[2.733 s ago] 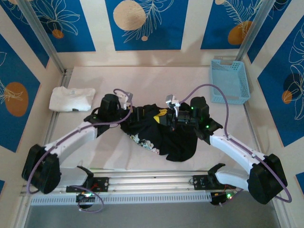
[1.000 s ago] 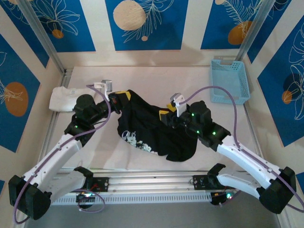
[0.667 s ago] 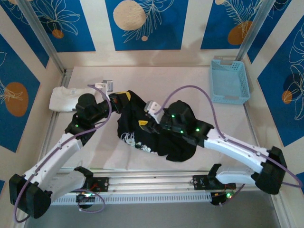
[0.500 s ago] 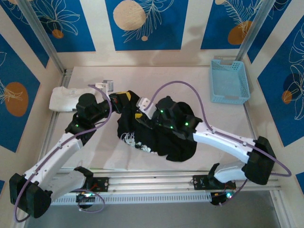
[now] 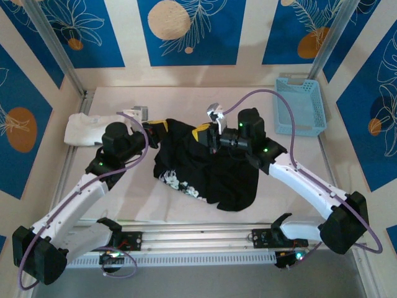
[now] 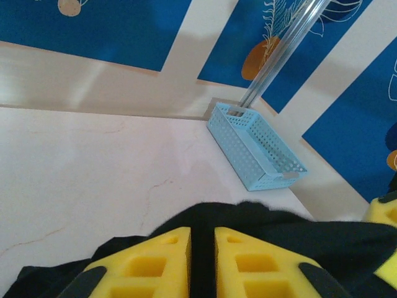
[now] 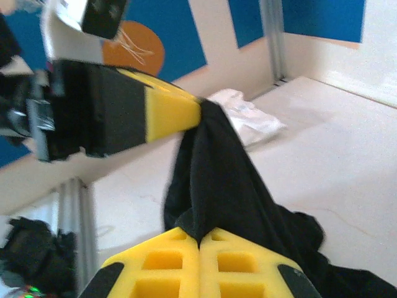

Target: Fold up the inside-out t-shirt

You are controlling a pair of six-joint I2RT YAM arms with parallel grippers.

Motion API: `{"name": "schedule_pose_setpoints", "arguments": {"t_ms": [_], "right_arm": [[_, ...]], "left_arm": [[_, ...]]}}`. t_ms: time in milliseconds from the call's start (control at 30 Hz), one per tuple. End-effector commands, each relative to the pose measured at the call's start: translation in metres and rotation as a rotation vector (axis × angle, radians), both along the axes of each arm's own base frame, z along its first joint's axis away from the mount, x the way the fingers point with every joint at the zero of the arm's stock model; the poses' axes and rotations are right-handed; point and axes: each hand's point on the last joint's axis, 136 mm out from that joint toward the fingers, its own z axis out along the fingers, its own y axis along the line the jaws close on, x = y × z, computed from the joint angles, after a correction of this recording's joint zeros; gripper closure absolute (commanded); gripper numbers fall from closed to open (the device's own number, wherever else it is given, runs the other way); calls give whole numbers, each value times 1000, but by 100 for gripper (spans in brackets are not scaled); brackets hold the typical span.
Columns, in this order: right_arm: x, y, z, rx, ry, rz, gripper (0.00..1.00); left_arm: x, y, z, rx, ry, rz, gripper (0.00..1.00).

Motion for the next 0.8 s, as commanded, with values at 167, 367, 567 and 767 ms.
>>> {"name": "schedule_pose_setpoints", "arguments": {"t_ms": [167, 367, 567, 767], "right_arm": [[-4, -4, 9, 160, 224, 90, 100], [12, -10, 0, 179, 303, 37, 100], [16, -12, -2, 188, 324, 26, 100], [16, -13, -4, 187, 329, 20, 100]], "left_arm": [[-18, 0, -13, 78, -49, -33, 57], [-48, -16, -23, 168, -104, -116, 55], [-68, -61, -29, 179, -132, -311, 63], [-56, -82, -26, 162, -119, -345, 66]]}}
